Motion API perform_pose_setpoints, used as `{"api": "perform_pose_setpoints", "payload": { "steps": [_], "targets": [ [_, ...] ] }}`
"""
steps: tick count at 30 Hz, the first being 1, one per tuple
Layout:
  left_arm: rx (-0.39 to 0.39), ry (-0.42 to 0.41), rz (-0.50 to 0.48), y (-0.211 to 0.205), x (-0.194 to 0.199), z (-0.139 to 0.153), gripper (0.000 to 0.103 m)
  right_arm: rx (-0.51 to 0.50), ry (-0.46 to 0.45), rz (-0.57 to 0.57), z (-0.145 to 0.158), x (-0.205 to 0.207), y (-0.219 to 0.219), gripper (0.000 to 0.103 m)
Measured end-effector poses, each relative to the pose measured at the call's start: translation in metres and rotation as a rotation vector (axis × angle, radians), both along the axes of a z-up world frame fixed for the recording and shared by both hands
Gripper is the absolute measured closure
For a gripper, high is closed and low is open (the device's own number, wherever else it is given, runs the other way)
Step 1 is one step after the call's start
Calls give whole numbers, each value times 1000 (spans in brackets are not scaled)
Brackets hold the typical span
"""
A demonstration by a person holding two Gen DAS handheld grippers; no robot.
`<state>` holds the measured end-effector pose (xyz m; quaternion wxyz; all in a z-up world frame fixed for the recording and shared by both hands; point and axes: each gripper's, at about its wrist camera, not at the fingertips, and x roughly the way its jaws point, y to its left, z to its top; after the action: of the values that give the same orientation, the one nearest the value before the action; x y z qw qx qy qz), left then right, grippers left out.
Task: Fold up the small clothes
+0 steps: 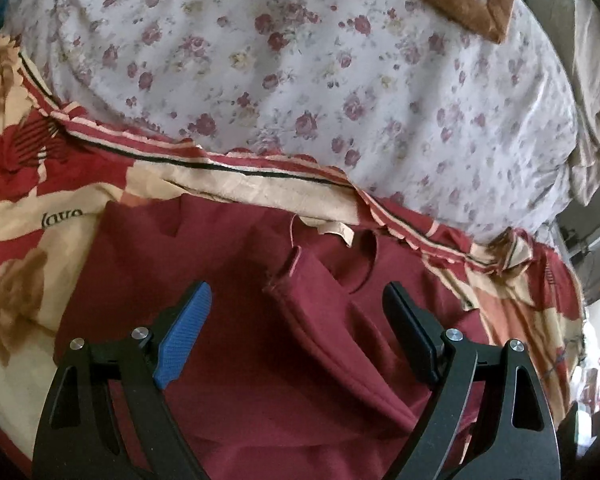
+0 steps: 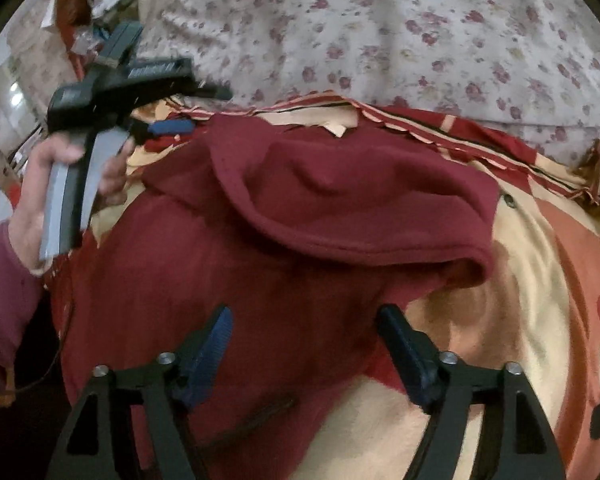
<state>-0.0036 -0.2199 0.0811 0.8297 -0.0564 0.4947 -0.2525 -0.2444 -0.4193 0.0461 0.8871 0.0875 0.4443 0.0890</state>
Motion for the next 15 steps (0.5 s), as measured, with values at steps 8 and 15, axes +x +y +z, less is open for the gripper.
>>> {"api": "perform_pose_setpoints", "payload": {
  "steps": [8,15],
  "targets": [
    [92,88,-61,-22,7,-32,65,111,-5,-18,-13,0,-12,16],
    [74,-63,-99,-27,-7,14,96,121,-1,52,-12,-3,-8,1]
  ]
}}
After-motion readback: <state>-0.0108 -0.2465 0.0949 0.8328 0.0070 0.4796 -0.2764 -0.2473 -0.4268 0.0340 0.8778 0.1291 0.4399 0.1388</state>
